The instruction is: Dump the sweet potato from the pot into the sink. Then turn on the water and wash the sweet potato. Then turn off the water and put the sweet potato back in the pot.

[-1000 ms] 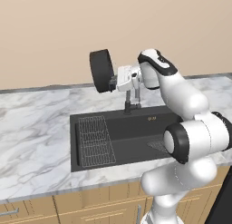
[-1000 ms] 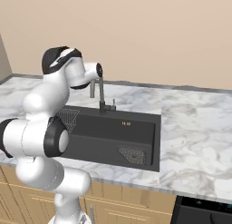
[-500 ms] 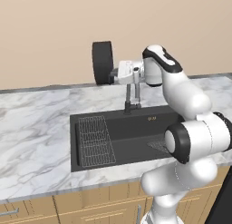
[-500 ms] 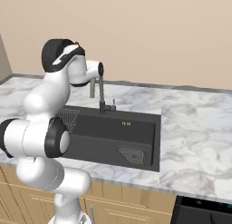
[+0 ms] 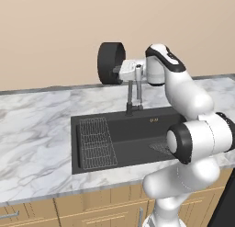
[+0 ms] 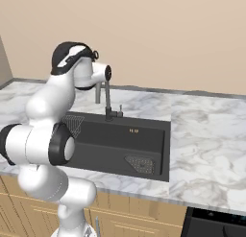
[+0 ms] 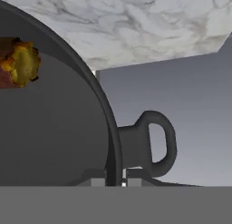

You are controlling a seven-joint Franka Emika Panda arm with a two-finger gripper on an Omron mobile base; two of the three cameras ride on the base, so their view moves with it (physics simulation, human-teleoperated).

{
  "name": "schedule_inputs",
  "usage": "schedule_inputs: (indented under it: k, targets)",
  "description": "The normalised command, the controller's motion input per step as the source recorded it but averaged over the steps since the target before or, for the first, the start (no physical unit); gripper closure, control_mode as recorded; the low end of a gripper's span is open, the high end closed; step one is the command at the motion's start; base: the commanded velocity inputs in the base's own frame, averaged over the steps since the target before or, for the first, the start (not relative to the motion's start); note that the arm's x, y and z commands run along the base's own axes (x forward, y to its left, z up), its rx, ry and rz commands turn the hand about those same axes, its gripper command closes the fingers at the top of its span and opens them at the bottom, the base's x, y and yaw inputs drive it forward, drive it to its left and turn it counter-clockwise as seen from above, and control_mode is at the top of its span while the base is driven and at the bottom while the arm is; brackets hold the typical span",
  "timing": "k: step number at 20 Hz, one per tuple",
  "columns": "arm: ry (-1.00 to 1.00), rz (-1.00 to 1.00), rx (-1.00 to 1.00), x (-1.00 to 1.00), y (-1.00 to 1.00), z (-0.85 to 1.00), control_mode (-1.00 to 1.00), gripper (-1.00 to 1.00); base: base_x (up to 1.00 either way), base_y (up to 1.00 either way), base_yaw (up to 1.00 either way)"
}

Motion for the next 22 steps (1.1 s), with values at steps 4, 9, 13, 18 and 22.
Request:
schedule_inputs:
  k: [4,9,13,18,22]
  targets:
    - [0.18,-0.08,0.01,0.48,-0.05,0.00,-1.00,1.00,0.00,0.00,0.00]
    - [0.13,-0.05,0.01,0.27,-0.01,0.01,-1.00,1.00,0.00,0.00,0.00]
    - [0.07,-0.01,0.04,0.09,-0.01,0.10,-1.00,1.00,0.00,0.00,0.00]
    - [0.01,0.00,0.07,0.01,-0.04,0.21,-1.00,1.00,0.00,0.00,0.00]
    - [0.00,0.00,0.11,0.00,-0.12,0.25,-1.00,1.00,0.00,0.00,0.00]
